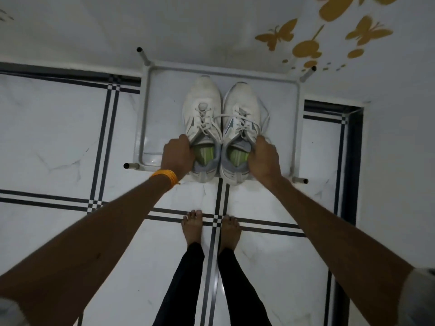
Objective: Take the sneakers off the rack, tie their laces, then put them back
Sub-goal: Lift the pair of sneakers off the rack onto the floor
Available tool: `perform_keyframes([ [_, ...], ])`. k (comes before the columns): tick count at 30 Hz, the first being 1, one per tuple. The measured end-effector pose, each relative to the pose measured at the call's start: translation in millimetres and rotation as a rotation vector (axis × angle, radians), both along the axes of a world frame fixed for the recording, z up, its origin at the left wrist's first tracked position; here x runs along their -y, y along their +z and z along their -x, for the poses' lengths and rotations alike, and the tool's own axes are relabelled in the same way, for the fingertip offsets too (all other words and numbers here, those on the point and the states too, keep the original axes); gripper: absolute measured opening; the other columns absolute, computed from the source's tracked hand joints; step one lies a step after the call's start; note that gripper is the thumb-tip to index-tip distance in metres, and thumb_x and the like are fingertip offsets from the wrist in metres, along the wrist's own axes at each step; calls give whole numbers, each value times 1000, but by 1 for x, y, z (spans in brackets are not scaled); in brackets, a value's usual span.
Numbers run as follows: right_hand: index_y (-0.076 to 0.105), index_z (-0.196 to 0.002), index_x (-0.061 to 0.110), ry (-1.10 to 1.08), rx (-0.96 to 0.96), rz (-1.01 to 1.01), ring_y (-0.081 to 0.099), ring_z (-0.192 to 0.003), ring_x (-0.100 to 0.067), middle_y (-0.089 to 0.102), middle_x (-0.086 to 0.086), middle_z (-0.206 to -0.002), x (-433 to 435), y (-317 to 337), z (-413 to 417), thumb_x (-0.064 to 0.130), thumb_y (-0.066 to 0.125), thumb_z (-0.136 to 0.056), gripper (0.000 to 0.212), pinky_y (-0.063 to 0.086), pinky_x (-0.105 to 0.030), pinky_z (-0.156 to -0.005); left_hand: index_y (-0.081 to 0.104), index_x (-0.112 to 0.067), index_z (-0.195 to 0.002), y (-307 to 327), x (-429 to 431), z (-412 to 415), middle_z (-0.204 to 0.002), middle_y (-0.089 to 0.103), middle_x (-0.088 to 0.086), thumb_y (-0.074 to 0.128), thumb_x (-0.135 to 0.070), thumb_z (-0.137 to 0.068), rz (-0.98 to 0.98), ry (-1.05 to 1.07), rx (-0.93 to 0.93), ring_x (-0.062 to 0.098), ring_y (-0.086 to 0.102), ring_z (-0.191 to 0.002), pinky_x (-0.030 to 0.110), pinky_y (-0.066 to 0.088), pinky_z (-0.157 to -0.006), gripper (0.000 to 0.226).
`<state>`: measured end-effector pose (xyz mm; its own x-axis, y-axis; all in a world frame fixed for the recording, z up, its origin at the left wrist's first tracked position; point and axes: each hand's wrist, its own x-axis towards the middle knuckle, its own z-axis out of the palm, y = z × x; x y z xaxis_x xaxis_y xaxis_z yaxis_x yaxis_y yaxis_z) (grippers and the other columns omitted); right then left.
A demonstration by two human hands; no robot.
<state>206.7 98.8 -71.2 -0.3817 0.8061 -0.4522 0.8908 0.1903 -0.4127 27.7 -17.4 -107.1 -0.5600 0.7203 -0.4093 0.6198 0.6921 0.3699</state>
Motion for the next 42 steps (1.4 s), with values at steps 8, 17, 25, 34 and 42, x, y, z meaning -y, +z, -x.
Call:
perform_keyframes([
  [8, 45, -131, 7, -30, -73, 14, 65, -99, -33, 66, -15, -112, 90, 54, -64, 6, 51, -93, 38, 54, -39, -84, 56, -1, -103, 66, 82, -61, -99, 69, 20, 54, -17, -94, -41, 11, 50, 38, 66, -89, 39, 50, -74, 18],
  [17, 47, -133, 4, -135, -120, -78, 65, -92, -30, 67, -15, -104, 234, 26, -120, 2, 47, -93, 40, 55, -40, -81, 54, -6, -107, 41, 210, -113, -101, 69, 13, 54, -26, -96, -118, 1, 104, 30, 67, -87, 30, 50, -72, 23],
  [25, 49, -131, 3, -144, -58, -17, 65, -93, -33, 67, -17, -104, 311, -56, -150, 1, 50, -92, 39, 47, -29, -75, 56, -5, -119, -54, 293, -147, -108, 70, 13, 53, -33, -96, -90, 18, 186, 30, 69, -93, 37, 56, -85, 36],
  [34, 52, -112, -4, -15, 17, -82, 64, -94, -41, 66, -23, -103, 298, -226, -162, 1, 48, -91, 22, 41, -31, -68, 57, -1, -102, -225, 277, -152, -97, 69, 20, 50, -27, -96, -67, -70, 79, 38, 66, -88, 41, 53, -76, 27],
  [42, 55, -108, -5, -29, -16, -138, 63, -95, -42, 66, -26, -102, 289, -354, -168, -1, 46, -88, 22, 43, -33, -69, 59, -2, -103, -347, 280, -160, -97, 70, 19, 48, -28, -94, -153, -72, 5, 38, 67, -88, 41, 56, -76, 29],
])
